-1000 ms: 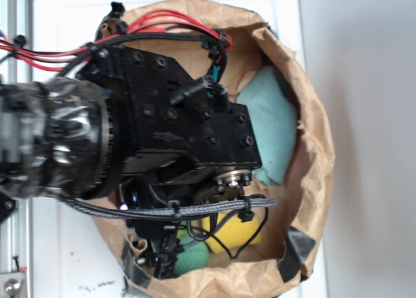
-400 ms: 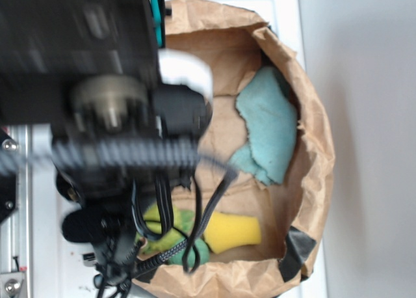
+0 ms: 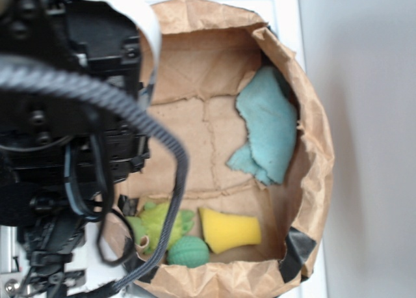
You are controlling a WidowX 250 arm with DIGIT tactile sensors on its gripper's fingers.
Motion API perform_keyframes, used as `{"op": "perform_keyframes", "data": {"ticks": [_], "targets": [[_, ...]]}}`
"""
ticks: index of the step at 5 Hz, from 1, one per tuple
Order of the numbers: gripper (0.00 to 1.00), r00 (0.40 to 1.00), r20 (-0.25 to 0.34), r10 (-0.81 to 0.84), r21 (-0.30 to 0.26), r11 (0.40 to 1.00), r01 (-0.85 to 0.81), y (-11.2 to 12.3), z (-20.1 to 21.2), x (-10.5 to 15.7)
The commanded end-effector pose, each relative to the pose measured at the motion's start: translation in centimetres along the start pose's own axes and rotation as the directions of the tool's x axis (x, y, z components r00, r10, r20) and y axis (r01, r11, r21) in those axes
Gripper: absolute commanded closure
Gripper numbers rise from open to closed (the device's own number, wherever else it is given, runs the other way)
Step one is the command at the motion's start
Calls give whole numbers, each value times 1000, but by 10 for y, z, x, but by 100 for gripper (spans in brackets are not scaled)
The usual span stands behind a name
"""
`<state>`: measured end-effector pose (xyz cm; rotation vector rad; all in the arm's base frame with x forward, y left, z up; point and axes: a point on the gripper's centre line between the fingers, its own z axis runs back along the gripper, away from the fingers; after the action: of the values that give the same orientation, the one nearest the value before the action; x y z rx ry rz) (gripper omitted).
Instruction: Grab the green animal.
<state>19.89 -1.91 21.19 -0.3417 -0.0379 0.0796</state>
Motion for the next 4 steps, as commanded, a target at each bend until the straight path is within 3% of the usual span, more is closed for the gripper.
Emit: {"op": "perform_keyframes", "data": {"ticks": [1, 3, 4], "targets": [[0, 999, 43, 24, 120, 992, -29, 11, -29, 9], [0, 993, 91, 72, 187, 978, -88, 39, -55, 37], [0, 994, 68, 89, 218, 971, -101, 48, -73, 50]]}}
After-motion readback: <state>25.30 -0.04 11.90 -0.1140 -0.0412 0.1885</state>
